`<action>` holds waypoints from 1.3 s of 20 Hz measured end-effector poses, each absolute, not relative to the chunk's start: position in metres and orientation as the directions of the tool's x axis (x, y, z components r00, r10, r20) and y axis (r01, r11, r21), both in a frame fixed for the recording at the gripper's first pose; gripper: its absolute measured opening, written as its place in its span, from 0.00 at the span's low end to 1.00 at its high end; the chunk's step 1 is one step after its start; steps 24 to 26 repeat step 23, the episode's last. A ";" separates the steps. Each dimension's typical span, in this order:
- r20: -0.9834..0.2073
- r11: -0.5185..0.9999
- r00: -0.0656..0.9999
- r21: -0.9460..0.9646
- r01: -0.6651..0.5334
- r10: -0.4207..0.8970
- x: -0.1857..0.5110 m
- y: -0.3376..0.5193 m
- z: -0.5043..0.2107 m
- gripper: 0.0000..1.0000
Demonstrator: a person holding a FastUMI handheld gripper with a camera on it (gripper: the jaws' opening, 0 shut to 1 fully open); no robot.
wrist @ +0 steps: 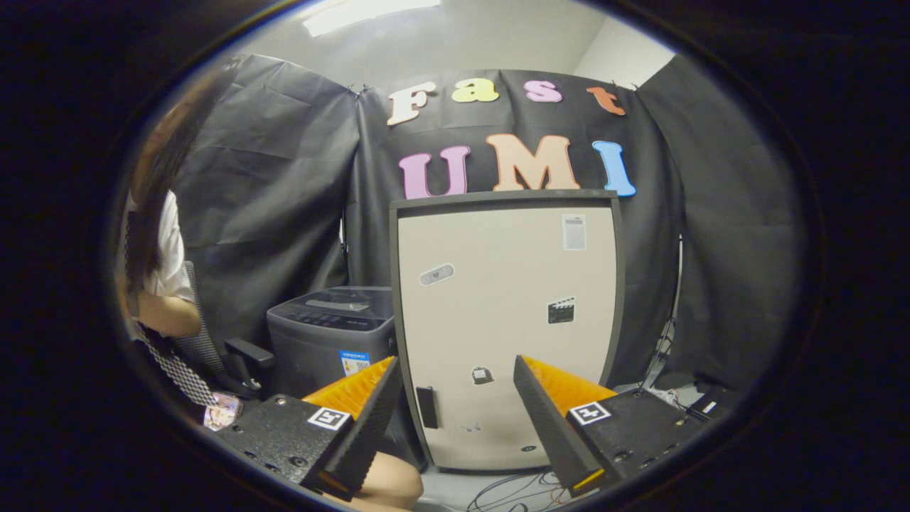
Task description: Put the clothes into the washing machine and then close the washing machine lid.
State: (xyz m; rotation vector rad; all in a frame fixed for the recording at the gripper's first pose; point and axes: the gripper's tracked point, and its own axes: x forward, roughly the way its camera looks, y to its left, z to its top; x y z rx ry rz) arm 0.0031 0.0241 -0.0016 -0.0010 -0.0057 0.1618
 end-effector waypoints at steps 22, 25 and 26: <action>0.007 0.988 0.988 -0.002 -0.156 0.156 0.003 0.023 -0.002 0.96; 0.006 0.987 0.987 -0.003 -0.161 0.161 0.004 0.025 -0.002 0.96; 0.006 0.987 0.987 -0.003 -0.161 0.161 0.004 0.025 -0.002 0.96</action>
